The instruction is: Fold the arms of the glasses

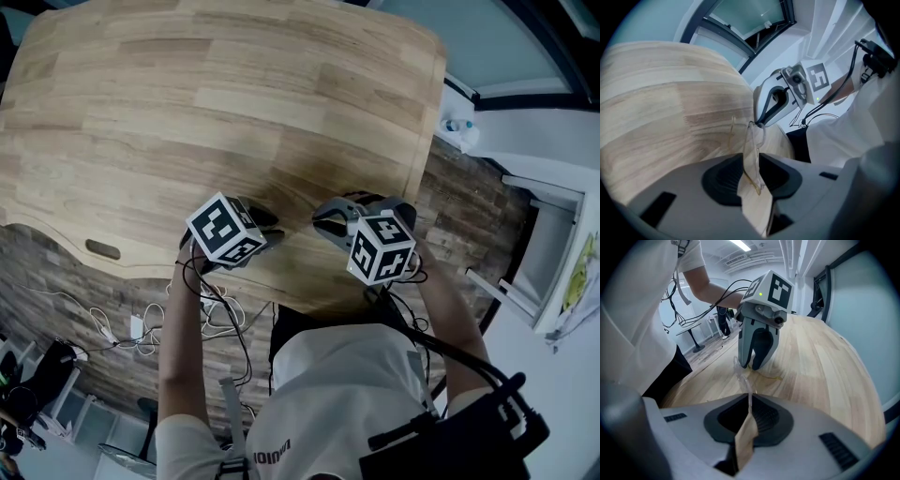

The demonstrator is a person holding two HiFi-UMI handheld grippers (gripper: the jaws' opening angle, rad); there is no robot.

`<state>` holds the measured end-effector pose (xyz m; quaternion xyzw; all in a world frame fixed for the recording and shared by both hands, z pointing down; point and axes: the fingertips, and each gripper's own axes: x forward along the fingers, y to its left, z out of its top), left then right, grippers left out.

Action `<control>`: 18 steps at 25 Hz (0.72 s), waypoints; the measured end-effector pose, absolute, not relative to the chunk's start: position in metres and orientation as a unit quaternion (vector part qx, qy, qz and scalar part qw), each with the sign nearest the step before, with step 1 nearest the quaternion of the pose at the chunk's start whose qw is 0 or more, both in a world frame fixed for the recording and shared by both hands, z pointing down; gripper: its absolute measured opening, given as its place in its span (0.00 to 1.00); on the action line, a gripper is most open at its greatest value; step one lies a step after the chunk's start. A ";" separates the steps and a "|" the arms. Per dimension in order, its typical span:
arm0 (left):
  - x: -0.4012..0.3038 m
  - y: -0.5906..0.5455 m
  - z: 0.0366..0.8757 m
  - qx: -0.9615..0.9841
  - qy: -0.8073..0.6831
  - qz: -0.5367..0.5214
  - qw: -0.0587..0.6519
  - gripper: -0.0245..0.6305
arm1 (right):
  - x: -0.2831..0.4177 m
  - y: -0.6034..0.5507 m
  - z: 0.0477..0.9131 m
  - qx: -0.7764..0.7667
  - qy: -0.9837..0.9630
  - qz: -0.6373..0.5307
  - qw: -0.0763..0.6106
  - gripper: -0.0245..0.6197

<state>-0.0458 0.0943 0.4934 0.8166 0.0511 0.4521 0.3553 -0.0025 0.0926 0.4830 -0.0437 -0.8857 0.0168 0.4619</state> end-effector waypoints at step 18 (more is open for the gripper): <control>-0.070 0.045 0.457 0.854 -0.080 0.306 0.413 0.21 | -0.003 0.088 0.484 -0.031 -0.886 0.019 0.461 0.10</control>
